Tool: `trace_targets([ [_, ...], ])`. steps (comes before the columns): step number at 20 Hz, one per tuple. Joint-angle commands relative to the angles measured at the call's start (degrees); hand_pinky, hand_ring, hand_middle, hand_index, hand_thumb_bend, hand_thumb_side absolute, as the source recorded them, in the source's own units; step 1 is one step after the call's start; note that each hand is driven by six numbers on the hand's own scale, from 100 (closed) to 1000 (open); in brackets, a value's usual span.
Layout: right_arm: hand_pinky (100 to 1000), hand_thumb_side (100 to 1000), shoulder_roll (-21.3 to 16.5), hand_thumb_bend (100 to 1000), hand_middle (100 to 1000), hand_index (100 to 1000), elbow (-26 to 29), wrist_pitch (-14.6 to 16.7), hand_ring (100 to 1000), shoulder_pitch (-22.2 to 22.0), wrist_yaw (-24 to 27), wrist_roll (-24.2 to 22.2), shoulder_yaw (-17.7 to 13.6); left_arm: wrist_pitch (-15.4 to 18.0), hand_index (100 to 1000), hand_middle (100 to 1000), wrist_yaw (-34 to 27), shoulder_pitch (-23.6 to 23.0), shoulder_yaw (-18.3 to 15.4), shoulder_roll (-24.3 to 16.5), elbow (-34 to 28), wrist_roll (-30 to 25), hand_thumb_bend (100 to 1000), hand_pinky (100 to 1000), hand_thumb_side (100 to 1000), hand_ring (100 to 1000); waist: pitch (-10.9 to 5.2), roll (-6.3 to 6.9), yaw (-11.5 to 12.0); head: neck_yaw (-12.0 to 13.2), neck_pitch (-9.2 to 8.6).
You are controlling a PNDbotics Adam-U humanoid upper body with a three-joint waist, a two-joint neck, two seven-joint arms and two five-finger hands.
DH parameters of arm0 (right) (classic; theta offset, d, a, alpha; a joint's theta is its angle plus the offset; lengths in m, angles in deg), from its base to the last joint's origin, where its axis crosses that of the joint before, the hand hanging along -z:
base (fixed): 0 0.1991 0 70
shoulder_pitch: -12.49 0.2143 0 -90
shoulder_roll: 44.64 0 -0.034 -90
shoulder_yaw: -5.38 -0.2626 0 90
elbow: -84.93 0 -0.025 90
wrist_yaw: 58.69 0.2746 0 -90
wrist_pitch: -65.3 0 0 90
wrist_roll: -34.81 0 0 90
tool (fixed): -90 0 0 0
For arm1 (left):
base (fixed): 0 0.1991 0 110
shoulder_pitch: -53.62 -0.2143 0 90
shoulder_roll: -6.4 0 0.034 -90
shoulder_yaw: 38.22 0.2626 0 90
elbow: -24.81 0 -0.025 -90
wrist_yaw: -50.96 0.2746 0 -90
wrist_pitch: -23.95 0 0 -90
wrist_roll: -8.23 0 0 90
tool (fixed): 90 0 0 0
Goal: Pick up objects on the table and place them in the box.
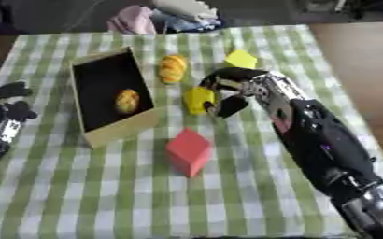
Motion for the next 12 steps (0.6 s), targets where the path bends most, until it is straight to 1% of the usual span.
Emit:
trace_targets([
  [1, 774, 288, -0.4, 100, 761, 690, 0.1, 0.6, 777, 1.2, -0.7, 2.6, -0.8, 0.1, 884, 762, -0.3, 0.3, -0.1, -0.4, -0.6, -0.1, 307, 756, 798, 606, -1.61, 0.02, 0.1, -0.1, 0.26],
  [2, 770, 282, -0.4, 100, 752, 642, 0.2, 0.8, 770, 1.2, -0.7, 3.8, -0.8, 0.1, 884, 762, -0.3, 0.3, -0.1, -0.4, -0.6, -0.1, 307, 756, 798, 606, -1.61, 0.01, 0.1, -0.1, 0.26],
  [3, 770, 282, -0.4, 100, 752, 642, 0.2, 1.0, 770, 1.2, -0.8, 4.8, -0.8, 0.1, 884, 762, -0.3, 0.3, -0.1, -0.5, -0.6, -0.1, 307, 756, 798, 606, -1.61, 0.00, 0.2, -0.1, 0.26],
  [4, 759, 266, -0.4, 100, 725, 507, 0.4, 1.2, 754, 1.3, -0.8, 6.2, -0.9, 0.1, 884, 762, -0.4, 0.3, -0.1, -0.5, -0.6, -0.1, 307, 756, 798, 606, -1.62, -0.02, 0.2, -0.1, 0.26],
  [5, 756, 262, -0.4, 100, 716, 476, 0.5, 1.5, 748, 1.3, -0.9, 7.6, -0.9, 0.1, 884, 762, -0.4, 0.4, -0.1, -0.5, -0.6, -0.1, 307, 756, 798, 606, -1.62, -0.04, 0.2, -0.1, 0.26],
  [6, 748, 252, -0.5, 100, 699, 414, 0.5, 1.7, 738, 1.3, -1.0, 8.8, -0.9, 0.1, 884, 762, -0.4, 0.4, 0.0, -0.5, -0.6, -0.1, 307, 756, 798, 606, -1.61, -0.04, 0.2, -0.1, 0.26],
  [7, 745, 248, -0.5, 100, 691, 391, 0.7, 2.0, 733, 1.4, -1.0, 10.2, -0.9, 0.1, 884, 762, -0.4, 0.4, 0.0, -0.5, -0.6, -0.1, 307, 756, 798, 606, -1.61, -0.05, 0.2, -0.2, 0.26],
  [8, 737, 240, -0.5, 100, 667, 349, 0.8, 2.2, 715, 1.4, -1.0, 11.3, -0.9, 0.1, 884, 762, -0.4, 0.4, 0.0, -0.5, -0.6, -0.1, 308, 757, 798, 606, -1.60, -0.05, 0.2, -0.2, 0.26],
  [10, 738, 238, -0.8, 100, 664, 345, 1.1, 2.7, 712, 1.6, -0.8, 13.2, -0.8, 0.2, 884, 761, -0.4, 0.4, 0.0, -0.5, -0.7, -0.1, 308, 757, 798, 606, -1.60, -0.07, 0.2, -0.2, 0.26],
  [12, 739, 235, -1.2, 100, 664, 344, 1.6, 3.0, 711, 2.1, -0.6, 14.0, -0.7, 0.2, 884, 761, -0.4, 0.4, 0.0, -0.5, -0.7, -0.1, 309, 757, 797, 606, -1.61, -0.12, 0.3, -0.2, 0.26],
])
